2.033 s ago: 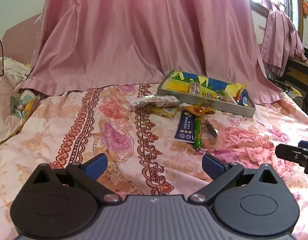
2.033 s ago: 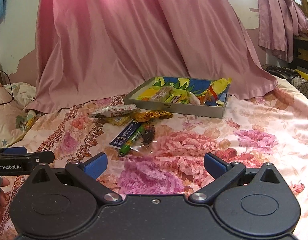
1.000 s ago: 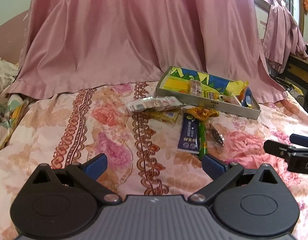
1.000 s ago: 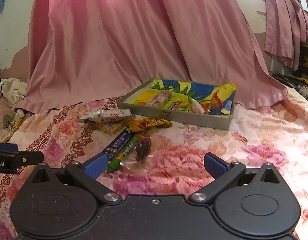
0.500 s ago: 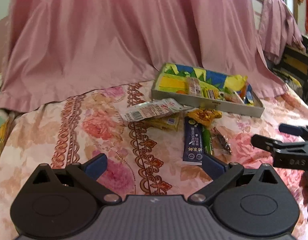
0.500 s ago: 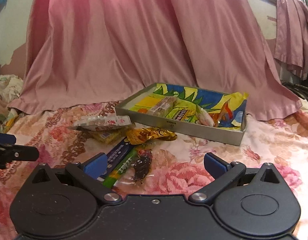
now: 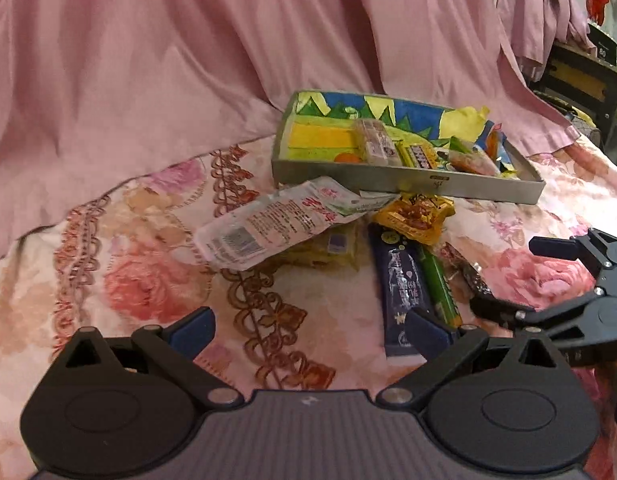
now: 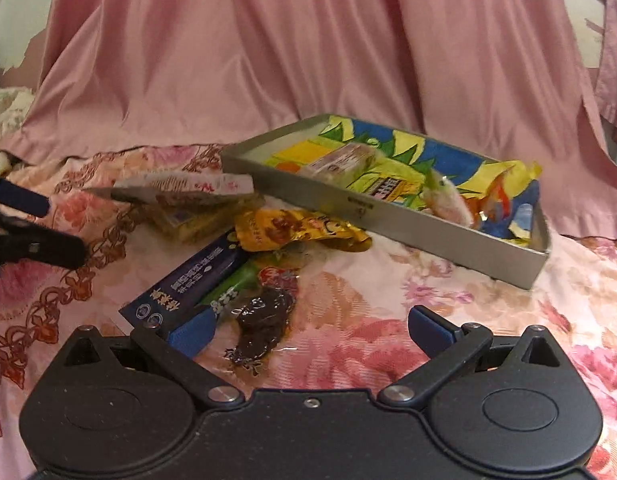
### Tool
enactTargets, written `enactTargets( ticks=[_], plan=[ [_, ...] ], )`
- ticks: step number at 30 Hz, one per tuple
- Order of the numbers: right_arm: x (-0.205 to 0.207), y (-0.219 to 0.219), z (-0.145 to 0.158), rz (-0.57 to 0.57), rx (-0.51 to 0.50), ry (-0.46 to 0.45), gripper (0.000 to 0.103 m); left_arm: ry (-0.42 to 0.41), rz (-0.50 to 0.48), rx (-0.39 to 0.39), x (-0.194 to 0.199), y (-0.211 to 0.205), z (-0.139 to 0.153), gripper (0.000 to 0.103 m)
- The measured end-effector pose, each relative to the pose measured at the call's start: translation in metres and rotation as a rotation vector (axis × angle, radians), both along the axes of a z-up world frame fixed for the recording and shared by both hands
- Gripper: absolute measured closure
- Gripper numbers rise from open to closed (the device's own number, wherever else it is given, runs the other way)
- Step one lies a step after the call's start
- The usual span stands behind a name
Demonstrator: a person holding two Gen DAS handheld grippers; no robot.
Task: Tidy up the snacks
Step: 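Reach the right tool toward the brown meat packet while the left tool reaches the blue stick pack, then grasp the brown meat packet with the right tool while the left tool grasps the dark blue stick pack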
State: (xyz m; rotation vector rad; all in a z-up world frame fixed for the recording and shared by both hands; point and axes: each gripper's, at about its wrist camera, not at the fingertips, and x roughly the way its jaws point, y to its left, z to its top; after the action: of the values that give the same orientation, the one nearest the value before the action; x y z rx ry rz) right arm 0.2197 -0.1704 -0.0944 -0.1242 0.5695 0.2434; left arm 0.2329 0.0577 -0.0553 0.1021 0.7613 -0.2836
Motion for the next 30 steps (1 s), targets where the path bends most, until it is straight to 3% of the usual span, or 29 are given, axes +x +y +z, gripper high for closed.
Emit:
enactTargets(
  ticks=[8, 14, 23, 28, 30],
  plan=[
    [0.015, 0.006, -0.009, -0.015, -0.029, 0.022, 0.001, 0.011, -0.04, -0.003, 0.022, -0.018, -0.019, 0.0],
    [0.023, 0.001, -0.015, -0.023, 0.016, 0.054, 0.004, 0.021, -0.056, -0.038, 0.029, -0.023, -0.025, 0.0],
    [0.022, -0.005, -0.012, 0.016, 0.061, 0.057, 0.033, 0.05, -0.095, -0.062, 0.034, -0.036, -0.029, 0.0],
    [0.019, -0.011, -0.009, 0.028, 0.047, 0.065, 0.054, 0.055, -0.119, -0.062, 0.035, -0.039, -0.029, 0.002],
    [0.018, -0.016, -0.007, 0.024, 0.047, 0.071, 0.055, 0.06, -0.128, -0.055, 0.037, -0.04, -0.03, 0.006]
  ],
)
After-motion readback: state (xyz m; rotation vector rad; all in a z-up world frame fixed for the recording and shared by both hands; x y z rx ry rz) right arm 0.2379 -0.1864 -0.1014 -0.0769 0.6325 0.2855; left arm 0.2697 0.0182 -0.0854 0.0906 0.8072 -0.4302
